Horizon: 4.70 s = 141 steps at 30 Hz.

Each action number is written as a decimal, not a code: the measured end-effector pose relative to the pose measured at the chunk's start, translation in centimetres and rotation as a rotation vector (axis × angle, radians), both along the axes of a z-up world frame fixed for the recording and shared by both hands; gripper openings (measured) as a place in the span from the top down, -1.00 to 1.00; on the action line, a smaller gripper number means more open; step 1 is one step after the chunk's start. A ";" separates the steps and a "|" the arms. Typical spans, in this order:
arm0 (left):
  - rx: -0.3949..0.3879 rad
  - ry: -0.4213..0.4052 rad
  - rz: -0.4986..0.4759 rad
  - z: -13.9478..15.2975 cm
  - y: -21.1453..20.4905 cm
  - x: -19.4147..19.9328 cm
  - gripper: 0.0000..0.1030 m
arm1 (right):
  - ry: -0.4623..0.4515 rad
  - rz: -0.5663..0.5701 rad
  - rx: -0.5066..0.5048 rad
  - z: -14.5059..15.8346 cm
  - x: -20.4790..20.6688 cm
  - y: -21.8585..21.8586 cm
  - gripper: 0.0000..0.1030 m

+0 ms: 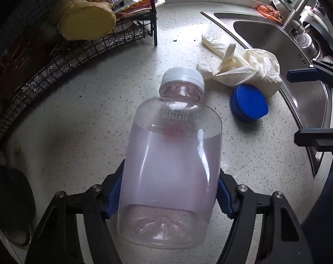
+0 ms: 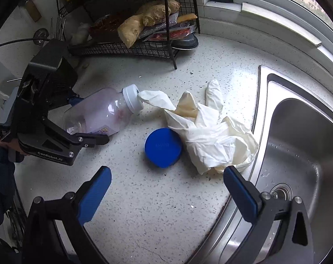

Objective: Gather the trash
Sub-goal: 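Grasp the blue lid with the right tool while the left tool holds the bottle, then carry the bottle and blue lid down over the red bin with both tools, then open the left tool to drop the bottle into the red bin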

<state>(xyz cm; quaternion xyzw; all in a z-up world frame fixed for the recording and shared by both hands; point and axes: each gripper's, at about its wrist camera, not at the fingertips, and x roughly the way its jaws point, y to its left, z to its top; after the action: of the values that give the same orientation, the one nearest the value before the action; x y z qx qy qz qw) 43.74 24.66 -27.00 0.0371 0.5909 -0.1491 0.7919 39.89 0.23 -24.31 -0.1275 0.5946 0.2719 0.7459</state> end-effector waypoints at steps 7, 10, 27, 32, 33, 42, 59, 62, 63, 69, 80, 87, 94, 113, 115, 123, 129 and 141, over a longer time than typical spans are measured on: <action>-0.079 -0.009 0.105 0.4 0.3 -2.7 -0.30 | 0.065 -0.016 -0.012 -1.8 -0.4 0.6 -0.78; -0.096 -0.010 0.127 0.5 0.2 -2.9 -0.29 | 0.090 -0.022 -0.020 -3.1 -0.3 1.6 -0.74; -0.109 -0.027 0.209 0.9 -0.2 -2.6 -0.26 | -0.004 0.051 -0.068 -5.2 2.5 6.7 0.15; -0.107 -0.050 0.239 2.5 -1.6 -4.7 -0.26 | -0.030 0.101 -0.041 -4.3 0.2 6.9 0.16; -0.110 -0.062 0.243 3.0 -2.0 -5.3 -0.26 | -0.039 0.106 -0.034 -3.8 -0.3 6.8 0.16; -0.130 -0.150 0.243 7.3 -5.6 -10.0 -0.26 | -0.107 0.137 0.009 0.7 -4.8 3.7 0.16; -0.104 -0.205 0.196 11.2 -18.5 -20.4 -0.26 | -0.187 0.127 0.032 5.9 -14.5 -8.2 0.15; -0.105 -0.209 0.173 11.7 -21.6 -22.1 -0.26 | -0.195 0.114 0.034 6.6 -16.0 -10.3 0.15; -0.106 -0.210 0.166 11.8 -22.6 -22.6 -0.26 | -0.198 0.109 0.035 6.8 -16.6 -11.2 0.15; -0.117 -0.195 0.121 11.9 -27.9 -25.4 -0.26 | -0.197 0.062 0.030 7.4 -20.1 -16.3 0.15; -0.149 -0.088 0.048 6.5 -34.7 -27.6 -0.26 | -0.134 -0.074 -0.014 3.9 -24.1 -23.1 0.15; -0.182 0.041 0.006 -2.1 -37.2 -27.1 -0.26 | -0.071 -0.152 -0.052 -2.5 -25.3 -25.4 0.15; -0.161 0.115 -0.061 -12.6 -40.1 -25.9 -0.26 | -0.029 -0.222 -0.084 -11.3 -25.9 -26.3 0.15; -0.056 0.134 -0.192 -29.6 -46.4 -23.0 -0.31 | 0.046 -0.412 -0.114 -25.0 -27.0 -30.8 0.15; -0.054 0.130 -0.191 -29.7 -46.4 -22.9 -0.67 | 0.045 -0.412 -0.118 -25.0 -26.6 -31.0 0.15; -0.087 0.126 -0.215 -28.5 -45.9 -23.1 -1.00 | 0.056 -0.429 -0.121 -24.7 -27.9 -31.8 0.15; -0.086 0.121 -0.185 -27.6 -45.2 -23.6 -1.00 | 0.071 -0.416 -0.118 -24.8 -28.2 -31.9 0.15; -0.076 0.110 0.008 -27.8 -41.0 -24.9 -1.00 | 0.093 -0.272 -0.111 -27.9 -27.4 -29.3 0.15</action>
<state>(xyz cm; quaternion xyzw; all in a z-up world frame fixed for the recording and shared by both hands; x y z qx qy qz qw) 18.89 -16.32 -54.77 -0.0038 0.6277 -0.1701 0.7596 12.52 -29.06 -52.16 -0.0741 0.6545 0.1405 0.7392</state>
